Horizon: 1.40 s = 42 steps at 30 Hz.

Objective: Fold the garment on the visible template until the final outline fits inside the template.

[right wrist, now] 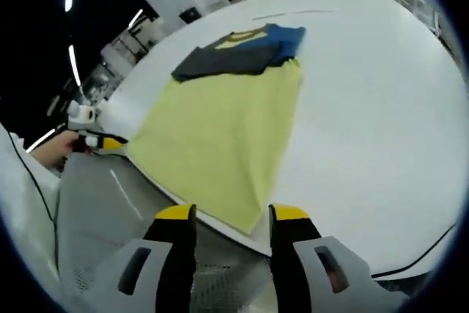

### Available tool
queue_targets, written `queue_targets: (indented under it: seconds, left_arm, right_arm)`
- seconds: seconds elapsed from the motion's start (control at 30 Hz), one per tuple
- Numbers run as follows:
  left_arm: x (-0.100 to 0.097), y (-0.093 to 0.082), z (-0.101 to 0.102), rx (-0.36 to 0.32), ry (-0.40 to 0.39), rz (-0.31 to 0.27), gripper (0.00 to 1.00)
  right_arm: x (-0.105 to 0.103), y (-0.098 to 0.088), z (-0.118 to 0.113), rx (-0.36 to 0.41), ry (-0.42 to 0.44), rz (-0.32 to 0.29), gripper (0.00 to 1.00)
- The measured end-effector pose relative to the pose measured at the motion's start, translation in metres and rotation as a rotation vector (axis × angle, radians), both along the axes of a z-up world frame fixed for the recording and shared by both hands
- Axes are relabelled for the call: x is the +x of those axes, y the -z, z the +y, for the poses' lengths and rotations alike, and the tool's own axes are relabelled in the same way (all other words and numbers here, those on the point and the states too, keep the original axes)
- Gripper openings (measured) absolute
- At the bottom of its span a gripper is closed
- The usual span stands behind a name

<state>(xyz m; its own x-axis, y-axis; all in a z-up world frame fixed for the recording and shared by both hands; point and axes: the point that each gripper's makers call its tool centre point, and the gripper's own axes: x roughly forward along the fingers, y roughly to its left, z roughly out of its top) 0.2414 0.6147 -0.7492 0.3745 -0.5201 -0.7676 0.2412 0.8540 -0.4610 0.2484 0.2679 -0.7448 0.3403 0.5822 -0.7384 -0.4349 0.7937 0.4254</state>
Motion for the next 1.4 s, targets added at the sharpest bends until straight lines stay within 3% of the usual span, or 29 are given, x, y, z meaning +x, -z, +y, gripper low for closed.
queue_targets:
  seconds: [0.63,1.23,1.4]
  left_arm:
    - [0.001,0.004,-0.004,-0.015,0.007,0.024,0.24]
    - [0.003,0.011,-0.002,-0.026,-0.006,0.06,0.06]
    - [0.003,0.013,-0.002,-0.025,-0.012,0.062,0.03]
  right_arm:
    - [-0.006,0.018,-0.003,-0.023,0.007,0.068,0.27]
    - [-0.004,0.023,-0.005,-0.017,0.026,0.078,0.12]
    - [-0.003,0.027,-0.008,-0.053,0.014,0.072,0.05]
